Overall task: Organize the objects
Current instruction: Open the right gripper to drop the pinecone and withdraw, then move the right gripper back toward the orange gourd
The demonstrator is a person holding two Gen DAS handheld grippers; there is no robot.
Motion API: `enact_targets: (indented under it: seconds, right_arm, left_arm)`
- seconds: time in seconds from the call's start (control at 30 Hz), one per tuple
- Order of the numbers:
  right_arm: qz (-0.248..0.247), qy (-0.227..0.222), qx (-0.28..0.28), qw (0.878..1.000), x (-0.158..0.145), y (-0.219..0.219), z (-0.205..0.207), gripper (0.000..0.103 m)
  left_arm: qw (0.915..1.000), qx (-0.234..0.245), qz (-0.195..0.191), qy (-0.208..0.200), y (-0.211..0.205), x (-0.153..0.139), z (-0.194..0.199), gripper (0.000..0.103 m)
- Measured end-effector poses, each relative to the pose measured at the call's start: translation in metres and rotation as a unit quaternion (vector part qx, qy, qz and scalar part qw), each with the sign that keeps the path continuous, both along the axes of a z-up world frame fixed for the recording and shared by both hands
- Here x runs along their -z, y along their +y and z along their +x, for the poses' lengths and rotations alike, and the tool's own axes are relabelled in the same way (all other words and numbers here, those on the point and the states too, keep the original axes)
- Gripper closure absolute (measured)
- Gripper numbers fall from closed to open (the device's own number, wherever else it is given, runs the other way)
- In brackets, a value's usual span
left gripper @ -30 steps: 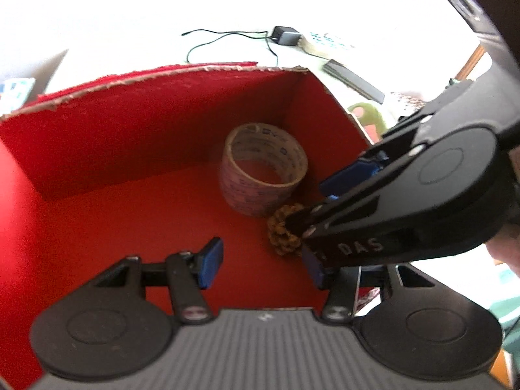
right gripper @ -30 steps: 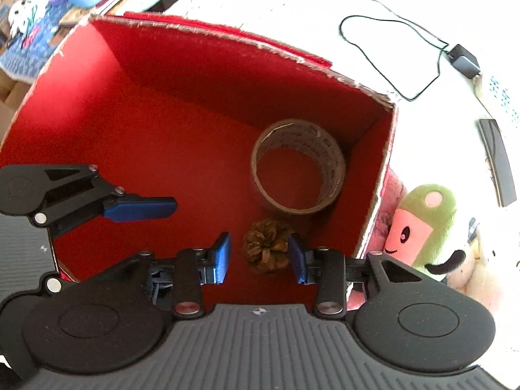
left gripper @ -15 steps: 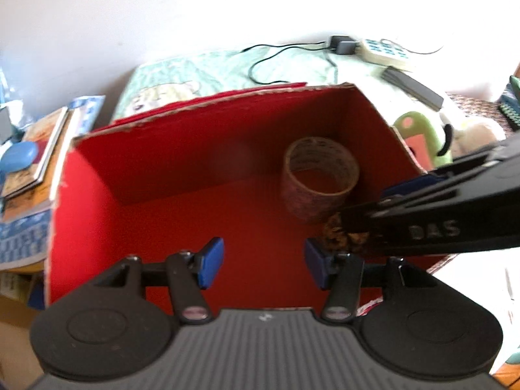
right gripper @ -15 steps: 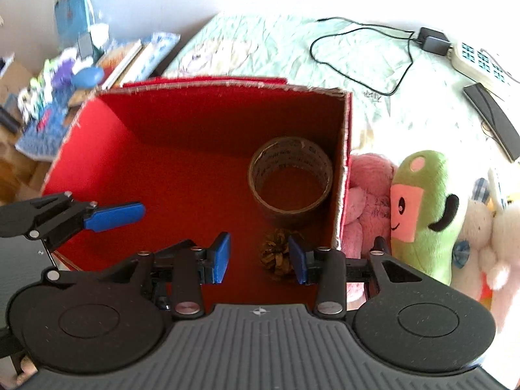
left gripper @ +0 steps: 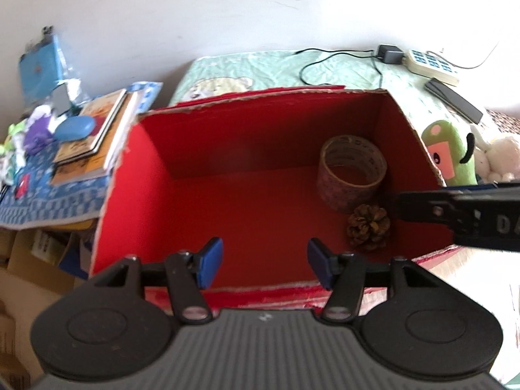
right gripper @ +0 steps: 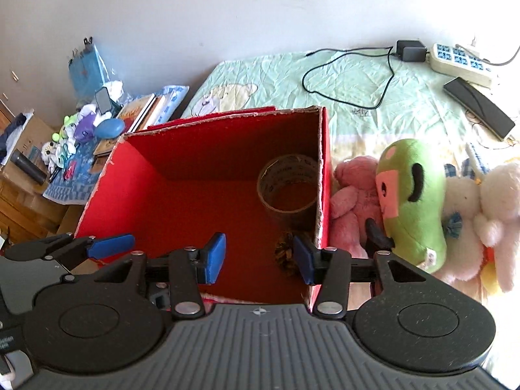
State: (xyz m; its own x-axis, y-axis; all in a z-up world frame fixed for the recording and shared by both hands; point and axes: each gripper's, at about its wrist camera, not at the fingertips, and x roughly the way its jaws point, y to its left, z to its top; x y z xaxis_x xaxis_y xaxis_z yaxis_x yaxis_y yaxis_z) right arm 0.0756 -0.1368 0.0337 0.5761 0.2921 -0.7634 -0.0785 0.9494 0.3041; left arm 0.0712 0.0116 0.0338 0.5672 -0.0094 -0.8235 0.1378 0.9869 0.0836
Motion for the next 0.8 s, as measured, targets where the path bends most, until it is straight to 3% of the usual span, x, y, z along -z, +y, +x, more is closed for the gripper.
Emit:
enact_targets:
  seconds: [0.2, 0.4, 0.8]
  right_arm:
    - [0.01, -0.019, 0.0, 1.0, -0.005, -0.005, -0.024, 0.053]
    - [0.029, -0.028, 0.001, 0.999, -0.006, -0.011, -0.041, 0.053]
    - [0.049, -0.021, 0.001, 0.999, 0.009, -0.004, -0.062, 0.053]
  left_arm:
    - [0.9992, -0.036, 0.005, -0.017, 0.001, -0.011, -0.017, 0.04]
    - [0.9983, -0.051, 0.01, -0.029, 0.0, -0.021, -0.035, 0.031]
    - [0.9973, -0.065, 0.028, -0.022, 0.005, -0.016, -0.066, 0.027]
